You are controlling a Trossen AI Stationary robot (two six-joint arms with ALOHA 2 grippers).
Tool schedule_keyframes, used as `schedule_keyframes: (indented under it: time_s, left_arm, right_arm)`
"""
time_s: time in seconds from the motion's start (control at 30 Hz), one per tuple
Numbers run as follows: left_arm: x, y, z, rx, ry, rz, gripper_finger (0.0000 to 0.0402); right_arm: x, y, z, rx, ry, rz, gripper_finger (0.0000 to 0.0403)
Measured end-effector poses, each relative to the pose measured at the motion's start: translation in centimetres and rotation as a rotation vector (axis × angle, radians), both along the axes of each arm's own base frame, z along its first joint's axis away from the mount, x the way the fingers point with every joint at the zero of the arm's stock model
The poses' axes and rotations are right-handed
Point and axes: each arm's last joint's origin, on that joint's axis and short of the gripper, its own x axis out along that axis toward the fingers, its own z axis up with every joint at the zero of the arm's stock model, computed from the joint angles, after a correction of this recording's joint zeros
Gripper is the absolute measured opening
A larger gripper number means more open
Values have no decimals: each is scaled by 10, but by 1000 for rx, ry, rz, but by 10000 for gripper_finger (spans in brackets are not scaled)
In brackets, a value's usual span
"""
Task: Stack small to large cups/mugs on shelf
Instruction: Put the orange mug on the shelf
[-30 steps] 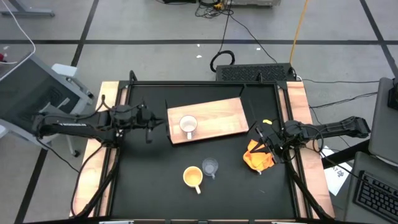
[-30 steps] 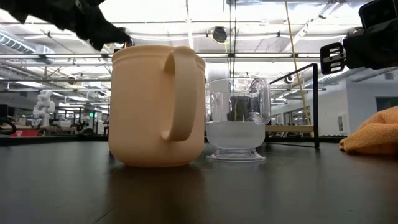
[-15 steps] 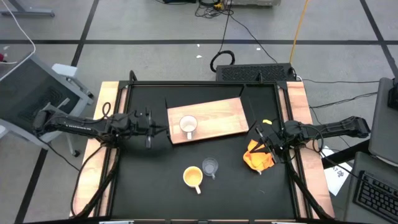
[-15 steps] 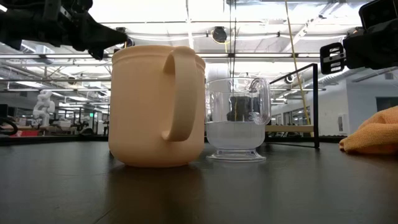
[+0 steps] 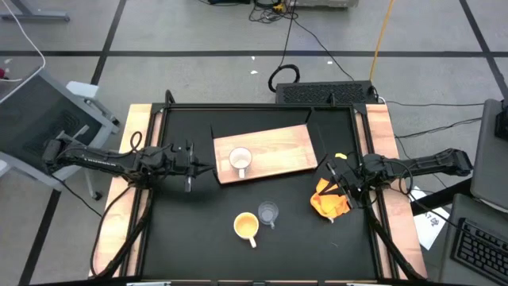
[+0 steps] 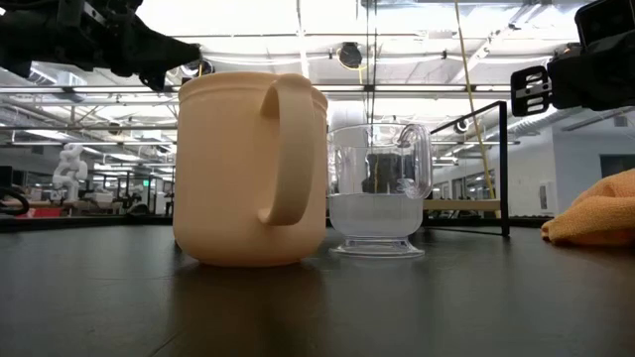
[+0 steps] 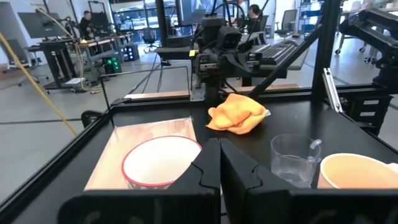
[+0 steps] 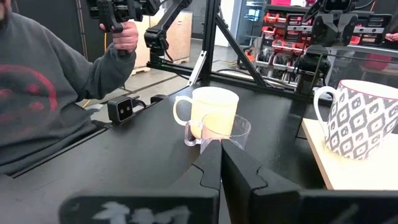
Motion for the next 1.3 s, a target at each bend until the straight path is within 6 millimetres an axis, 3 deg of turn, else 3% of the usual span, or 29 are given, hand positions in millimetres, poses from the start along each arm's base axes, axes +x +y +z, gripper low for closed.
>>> schedule_keyframes:
  time_s: [1.3]
  left_arm:
    - [0,-6,1,-12,-11,-23,0]
  right_arm:
    - [0,0,0,-8,-4,1,0]
